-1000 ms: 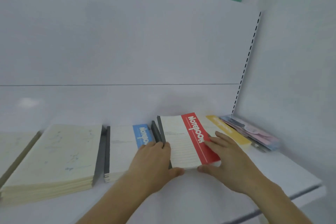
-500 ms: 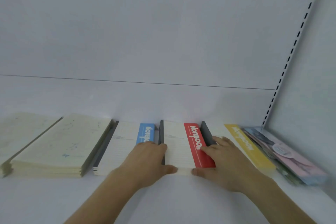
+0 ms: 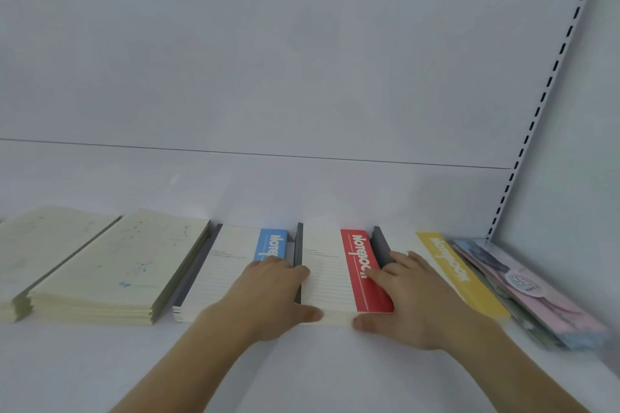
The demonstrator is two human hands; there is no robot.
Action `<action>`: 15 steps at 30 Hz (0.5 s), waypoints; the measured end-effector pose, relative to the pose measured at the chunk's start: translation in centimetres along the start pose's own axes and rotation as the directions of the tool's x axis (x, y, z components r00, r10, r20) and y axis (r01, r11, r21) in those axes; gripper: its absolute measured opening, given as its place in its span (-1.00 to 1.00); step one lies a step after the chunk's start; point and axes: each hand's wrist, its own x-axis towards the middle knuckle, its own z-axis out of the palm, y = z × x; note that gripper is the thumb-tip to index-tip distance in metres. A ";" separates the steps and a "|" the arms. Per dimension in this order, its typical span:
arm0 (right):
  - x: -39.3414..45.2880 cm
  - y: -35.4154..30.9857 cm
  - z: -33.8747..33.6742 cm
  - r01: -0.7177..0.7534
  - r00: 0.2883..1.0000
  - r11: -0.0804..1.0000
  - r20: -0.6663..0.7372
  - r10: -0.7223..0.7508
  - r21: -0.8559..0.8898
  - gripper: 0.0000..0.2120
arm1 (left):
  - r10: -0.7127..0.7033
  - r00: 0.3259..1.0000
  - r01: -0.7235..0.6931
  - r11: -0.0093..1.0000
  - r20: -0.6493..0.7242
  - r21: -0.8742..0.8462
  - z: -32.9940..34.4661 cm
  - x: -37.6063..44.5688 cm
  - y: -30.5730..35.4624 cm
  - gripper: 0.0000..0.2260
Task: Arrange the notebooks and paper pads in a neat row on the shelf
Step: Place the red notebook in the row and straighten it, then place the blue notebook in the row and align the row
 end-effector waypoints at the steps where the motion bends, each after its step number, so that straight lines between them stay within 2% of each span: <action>1: -0.2 -0.1 -0.1 -0.001 1.000 1.000 -0.010 0.001 -0.004 -0.11 | 0.004 1.000 -0.004 1.000 -0.025 -0.001 0.1 -0.1 0.0 -0.52; 4: -0.9 -0.3 -0.7 -0.017 0.996 1.000 -0.088 0.019 0.016 -0.14 | -0.004 0.994 -0.003 0.998 -0.111 -0.061 0.2 -0.7 0.1 -0.34; 6: -1.2 -0.7 -0.5 -0.023 0.984 0.999 -0.177 0.031 0.047 -0.18 | -0.022 0.980 0.005 0.996 -0.198 -0.090 0.2 -1.4 0.3 -0.31; 12: -0.8 -4.3 1.2 0.015 0.935 0.994 -0.355 0.023 0.106 -0.27 | -0.127 0.907 0.075 0.987 -0.402 -0.142 1.0 -4.1 -0.4 -0.34; 15: -0.9 -7.5 0.9 0.060 0.918 0.987 -0.396 0.006 0.153 -0.27 | -0.181 0.863 0.123 0.981 -0.472 -0.150 1.4 -6.2 -2.2 -0.44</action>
